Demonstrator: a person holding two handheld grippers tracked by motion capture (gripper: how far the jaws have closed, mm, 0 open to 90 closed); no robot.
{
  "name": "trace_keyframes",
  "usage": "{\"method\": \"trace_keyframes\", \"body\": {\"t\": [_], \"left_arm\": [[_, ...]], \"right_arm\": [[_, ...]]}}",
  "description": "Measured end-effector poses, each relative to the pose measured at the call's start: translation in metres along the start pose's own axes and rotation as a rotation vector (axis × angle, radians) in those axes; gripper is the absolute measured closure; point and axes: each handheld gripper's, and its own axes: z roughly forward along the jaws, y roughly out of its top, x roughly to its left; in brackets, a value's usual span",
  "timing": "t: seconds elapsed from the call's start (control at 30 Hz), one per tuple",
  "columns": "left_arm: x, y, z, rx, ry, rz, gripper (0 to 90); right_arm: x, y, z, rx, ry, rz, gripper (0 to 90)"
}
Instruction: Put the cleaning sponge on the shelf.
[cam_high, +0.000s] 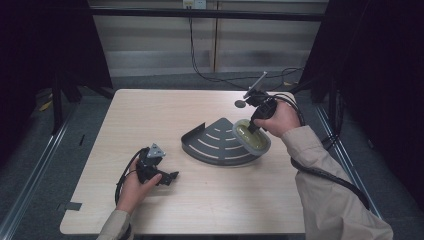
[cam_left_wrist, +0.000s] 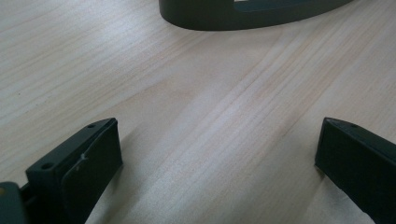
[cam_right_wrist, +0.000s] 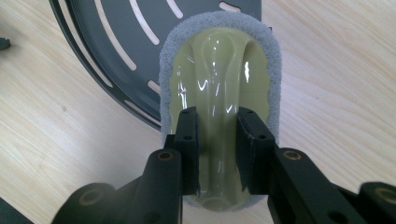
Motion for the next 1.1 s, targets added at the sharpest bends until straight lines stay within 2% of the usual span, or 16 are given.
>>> {"method": "trace_keyframes", "body": {"t": [0.13, 0.47, 1.1], "left_arm": [[0.000, 0.000, 0.000, 0.000, 0.000, 0.000, 0.0], [0.000, 0.000, 0.000, 0.001, 0.003, 0.000, 0.0], [0.000, 0.000, 0.000, 0.002, 0.003, 0.000, 0.0]], "right_arm": [[-0.001, 0.004, 0.001, 0.000, 0.010, 0.002, 72.0], [-0.001, 0.016, 0.006, 0.005, -0.003, -0.003, 72.1], [0.000, 0.027, 0.032, 0.021, 0.007, -0.009, 72.1]]}}
